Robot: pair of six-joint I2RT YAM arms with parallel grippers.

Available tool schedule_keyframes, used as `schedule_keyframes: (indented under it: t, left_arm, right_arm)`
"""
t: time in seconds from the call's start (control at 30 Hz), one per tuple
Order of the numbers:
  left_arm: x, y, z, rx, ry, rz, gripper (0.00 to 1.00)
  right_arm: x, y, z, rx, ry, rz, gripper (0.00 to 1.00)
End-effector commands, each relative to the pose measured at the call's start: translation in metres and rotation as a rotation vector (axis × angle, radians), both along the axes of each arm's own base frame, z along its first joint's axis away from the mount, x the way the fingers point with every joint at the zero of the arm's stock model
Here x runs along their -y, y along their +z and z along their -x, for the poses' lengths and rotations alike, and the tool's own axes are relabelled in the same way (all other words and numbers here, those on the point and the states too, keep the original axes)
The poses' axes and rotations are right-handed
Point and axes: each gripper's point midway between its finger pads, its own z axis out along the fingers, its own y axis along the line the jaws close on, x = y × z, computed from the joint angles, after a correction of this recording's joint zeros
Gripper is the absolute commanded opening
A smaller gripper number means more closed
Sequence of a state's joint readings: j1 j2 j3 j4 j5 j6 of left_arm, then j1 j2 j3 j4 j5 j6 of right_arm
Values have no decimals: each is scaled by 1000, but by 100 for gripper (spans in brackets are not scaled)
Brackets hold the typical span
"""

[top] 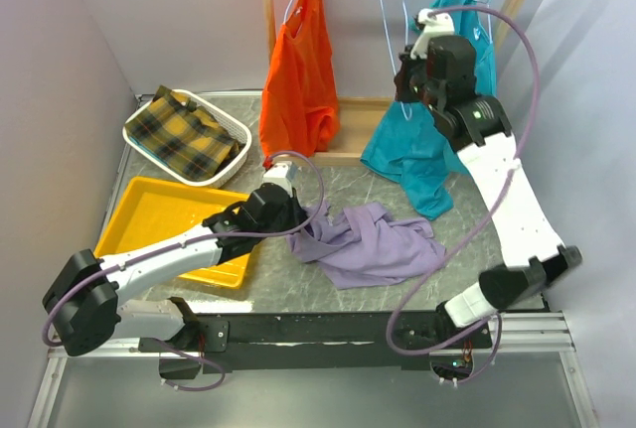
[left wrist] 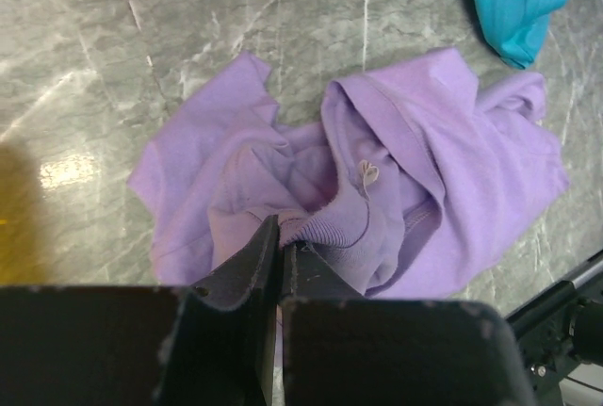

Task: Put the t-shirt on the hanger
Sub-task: Pick up the hanger from the clothesline, then place the T-shirt on the hanger.

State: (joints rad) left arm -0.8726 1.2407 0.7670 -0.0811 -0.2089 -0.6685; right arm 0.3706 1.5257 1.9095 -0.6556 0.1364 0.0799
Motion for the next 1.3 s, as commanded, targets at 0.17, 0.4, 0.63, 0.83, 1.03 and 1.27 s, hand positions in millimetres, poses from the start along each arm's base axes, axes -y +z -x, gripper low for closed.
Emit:
schedule_keyframes:
  t: [0.17, 0.4, 0.63, 0.83, 1.03, 1.27]
  left_arm:
    - [-19, -6, -10, 33, 83, -51, 1]
    - [-38, -21, -25, 11, 155, -85, 2]
    - [-33, -19, -38, 5, 150, -81, 3]
    - [-33, -15, -45, 8, 144, -103, 6]
    - [-45, -5, -49, 25, 166, -154, 11]
    - [-47, -5, -49, 13, 170, -169, 13]
  right_arm:
    - [-4, -61, 125, -150, 122, -163, 0]
    - [-28, -149, 244, -376, 385, -319, 0]
    - [-9, -175, 311, -486, 443, -341, 0]
    - [-19, -180, 343, -559, 594, -372, 0]
    - [-20, -197, 353, -613, 636, -357, 0]
    - [-22, -199, 358, -629, 665, -350, 0]
